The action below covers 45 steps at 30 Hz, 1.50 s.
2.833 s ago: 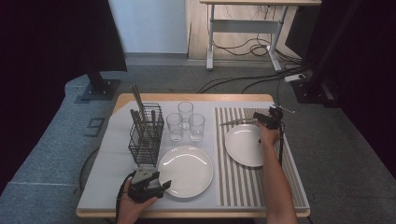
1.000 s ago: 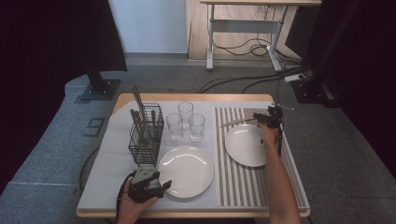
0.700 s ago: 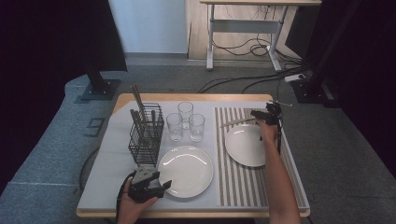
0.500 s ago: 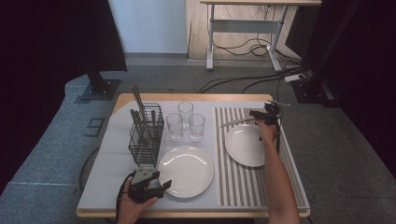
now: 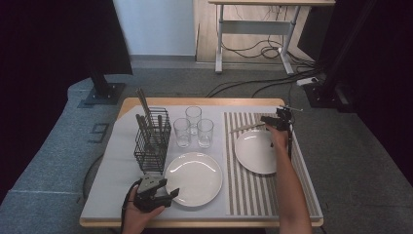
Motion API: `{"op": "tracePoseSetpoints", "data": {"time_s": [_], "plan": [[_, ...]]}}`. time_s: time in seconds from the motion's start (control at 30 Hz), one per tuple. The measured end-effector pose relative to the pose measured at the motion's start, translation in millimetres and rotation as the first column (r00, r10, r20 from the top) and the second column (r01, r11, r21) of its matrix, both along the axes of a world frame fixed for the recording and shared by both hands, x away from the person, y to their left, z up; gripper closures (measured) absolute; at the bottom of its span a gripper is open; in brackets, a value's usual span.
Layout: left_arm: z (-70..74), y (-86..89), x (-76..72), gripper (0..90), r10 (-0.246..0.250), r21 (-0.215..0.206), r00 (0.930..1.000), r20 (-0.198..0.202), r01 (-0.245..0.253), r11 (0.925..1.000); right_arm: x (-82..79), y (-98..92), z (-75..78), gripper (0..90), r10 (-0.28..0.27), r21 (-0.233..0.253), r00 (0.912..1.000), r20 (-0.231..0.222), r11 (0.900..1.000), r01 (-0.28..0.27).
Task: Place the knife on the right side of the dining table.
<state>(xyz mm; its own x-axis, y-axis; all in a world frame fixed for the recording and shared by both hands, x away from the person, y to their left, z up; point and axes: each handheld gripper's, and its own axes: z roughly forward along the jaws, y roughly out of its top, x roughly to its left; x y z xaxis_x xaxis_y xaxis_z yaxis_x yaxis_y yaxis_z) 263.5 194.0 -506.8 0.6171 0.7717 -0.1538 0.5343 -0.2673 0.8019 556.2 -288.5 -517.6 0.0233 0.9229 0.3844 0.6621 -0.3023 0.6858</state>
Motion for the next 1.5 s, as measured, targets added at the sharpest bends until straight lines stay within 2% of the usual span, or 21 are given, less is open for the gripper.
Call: {"op": "tracePoseSetpoints", "data": {"time_s": [0.2,0.27,0.47,0.63,0.83,0.97,1.07,1.5], "plan": [[-0.8,-0.1,0.3,36.0,-0.002,0.002,1.0000,-0.003,0.002,1.0000,1.3,0.4,-0.7,39.9,-0.003,-0.003,1.0000,-0.002,1.000,0.003],[-1.3,0.1,0.6,36.0,-0.001,0.003,1.0000,-0.004,0.001,1.0000,4.4,0.8,0.2,39.5,0.008,-0.008,0.9994,-0.032,1.000,-0.009],[-2.0,0.8,1.0,36.1,0.001,0.003,1.0000,-0.005,-0.001,1.0000,9.0,10.5,10.5,40.8,0.023,-0.025,0.9997,0.010,0.999,-0.022],[-2.0,0.7,1.0,36.0,0.001,0.004,1.0000,-0.005,-0.001,1.0000,12.9,12.9,2.1,40.7,0.026,-0.015,0.9996,-0.011,1.000,-0.026],[-3.7,-0.1,1.9,36.1,-0.001,0.005,0.9999,-0.012,0.001,1.0000,15.3,13.4,0.2,42.0,0.026,-0.026,0.9996,-0.003,0.999,-0.026],[-4.1,-0.8,1.9,36.0,-0.002,0.010,0.9999,-0.013,0.002,1.0000,21.5,18.2,5.4,39.4,0.050,-0.047,0.9974,-0.051,0.997,-0.053],[-3.2,0.4,1.6,36.0,0.001,0.008,0.9999,-0.010,-0.001,1.0000,22.7,22.0,3.5,40.0,0.046,-0.058,0.9975,-0.053,0.997,-0.049],[-1.7,0.5,0.7,36.0,0.000,0.006,1.0000,-0.006,0.000,1.0000,21.1,19.7,4.5,40.8,0.028,-0.049,0.9973,-0.067,0.998,-0.032]]}}
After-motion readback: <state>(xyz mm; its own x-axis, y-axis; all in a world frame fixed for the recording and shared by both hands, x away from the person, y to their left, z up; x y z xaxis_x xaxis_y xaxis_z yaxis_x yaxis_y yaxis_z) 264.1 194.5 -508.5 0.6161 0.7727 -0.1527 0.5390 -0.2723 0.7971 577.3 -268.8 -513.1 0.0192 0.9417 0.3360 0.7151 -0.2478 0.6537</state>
